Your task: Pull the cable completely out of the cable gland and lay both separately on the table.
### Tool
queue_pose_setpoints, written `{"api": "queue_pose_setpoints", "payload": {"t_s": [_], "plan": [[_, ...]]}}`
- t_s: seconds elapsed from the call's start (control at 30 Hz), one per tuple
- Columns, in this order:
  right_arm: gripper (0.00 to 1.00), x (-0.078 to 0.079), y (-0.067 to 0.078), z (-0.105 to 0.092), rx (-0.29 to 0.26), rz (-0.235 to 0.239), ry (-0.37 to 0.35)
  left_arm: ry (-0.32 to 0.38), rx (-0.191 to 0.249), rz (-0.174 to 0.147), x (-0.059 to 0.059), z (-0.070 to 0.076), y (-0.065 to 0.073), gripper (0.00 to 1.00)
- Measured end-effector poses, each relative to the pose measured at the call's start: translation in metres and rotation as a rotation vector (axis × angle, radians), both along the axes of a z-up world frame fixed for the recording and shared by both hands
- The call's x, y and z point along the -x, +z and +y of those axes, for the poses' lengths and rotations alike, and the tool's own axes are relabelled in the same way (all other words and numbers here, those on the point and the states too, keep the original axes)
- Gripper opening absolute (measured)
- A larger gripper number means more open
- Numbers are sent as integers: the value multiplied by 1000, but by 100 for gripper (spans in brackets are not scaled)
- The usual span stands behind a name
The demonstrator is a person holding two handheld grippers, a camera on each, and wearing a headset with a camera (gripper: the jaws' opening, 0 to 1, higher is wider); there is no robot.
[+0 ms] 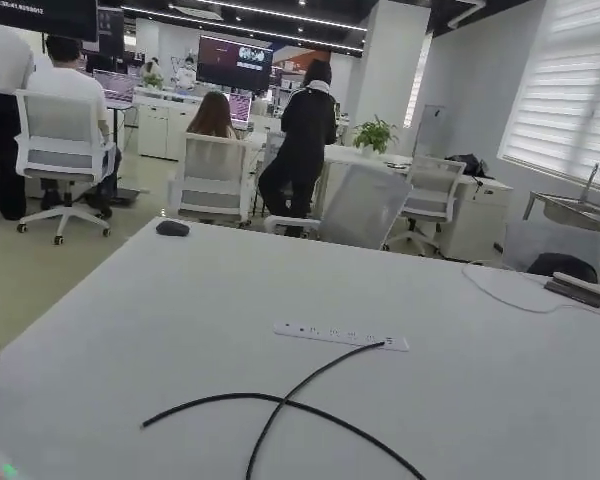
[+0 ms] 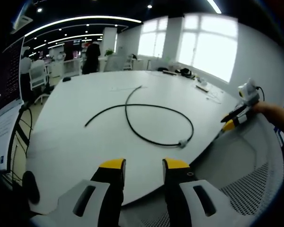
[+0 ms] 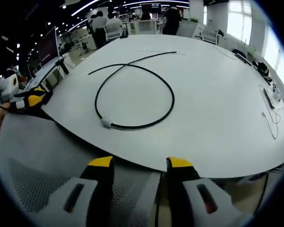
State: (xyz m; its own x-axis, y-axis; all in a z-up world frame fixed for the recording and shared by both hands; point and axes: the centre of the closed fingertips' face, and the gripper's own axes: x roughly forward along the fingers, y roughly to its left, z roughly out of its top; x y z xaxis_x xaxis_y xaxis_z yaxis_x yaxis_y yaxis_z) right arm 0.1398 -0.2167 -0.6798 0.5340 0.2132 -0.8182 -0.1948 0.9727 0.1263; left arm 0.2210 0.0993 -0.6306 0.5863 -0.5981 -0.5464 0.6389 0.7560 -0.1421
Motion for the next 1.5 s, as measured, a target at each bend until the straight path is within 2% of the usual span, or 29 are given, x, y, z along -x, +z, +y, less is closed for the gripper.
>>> {"api": "queue_pose_setpoints", "payload": {"t_s": [0.13,0.23,0.27,0.3,0.33,0.37,0.4,0.43,0.5,0.53,0.57,0.6,0.63,0.67,0.7,0.8,0.87,0.97,1.03,1.17,1.23,1.27,1.37,1.4,1.5], "plan": [[44,1,-1,2,-8,7,6,-32,3,-1,2,-4,0,32],[42,1,-2,4,-17,11,16,-81,-7,4,7,-11,0,33],[41,1,-2,4,-17,13,22,-103,37,-24,5,-19,7,36],[41,2,-2,5,-17,15,27,-119,66,-37,5,-23,12,39],[40,2,-2,5,-20,15,28,-154,69,-26,9,-26,13,41],[40,2,-2,5,-28,15,27,-194,23,16,14,-26,5,40],[39,2,-2,6,-31,14,29,-215,-14,14,14,-26,3,39],[39,2,-2,7,-34,13,35,-253,-44,-18,13,-29,4,38],[38,2,-2,9,-40,11,42,-303,-71,-23,16,-36,5,37],[38,2,-2,10,-47,9,44,-342,-117,-17,19,-38,2,37],[38,2,-2,10,-52,9,48,-357,-136,-27,19,-41,2,37],[38,2,-1,11,-56,8,56,-383,-142,-43,19,-47,3,37],[38,2,-2,11,-57,9,58,-389,-145,-26,20,-49,2,37],[38,2,-1,12,-63,7,64,-396,-164,-22,18,-50,2,37],[38,2,-1,13,-67,7,68,-402,-184,-24,16,-51,2,37],[37,0,4,14,-57,-22,74,-439,-199,-44,8,-66,8,37],[37,0,6,20,-92,-27,96,-480,-200,-47,4,-82,9,37],[38,2,11,24,-141,-21,124,-572,-276,-66,1,-107,1,37],[38,3,16,22,-146,-33,139,-610,-264,-50,1,-125,-4,38],[37,4,27,17,-152,-51,158,-635,-232,-24,-3,-150,-12,38],[37,4,36,15,-164,-71,162,-674,-252,-23,-5,-161,-21,37],[37,5,42,12,-164,-81,167,-684,-254,-4,-5,-167,-25,37],[37,6,53,3,-153,-110,159,-726,-243,13,-2,-183,-32,38],[37,6,56,-1,-153,-116,152,-752,-264,30,0,-187,-40,38],[37,8,61,-7,-149,-130,142,-796,-299,38,3,-198,-55,38]]}}
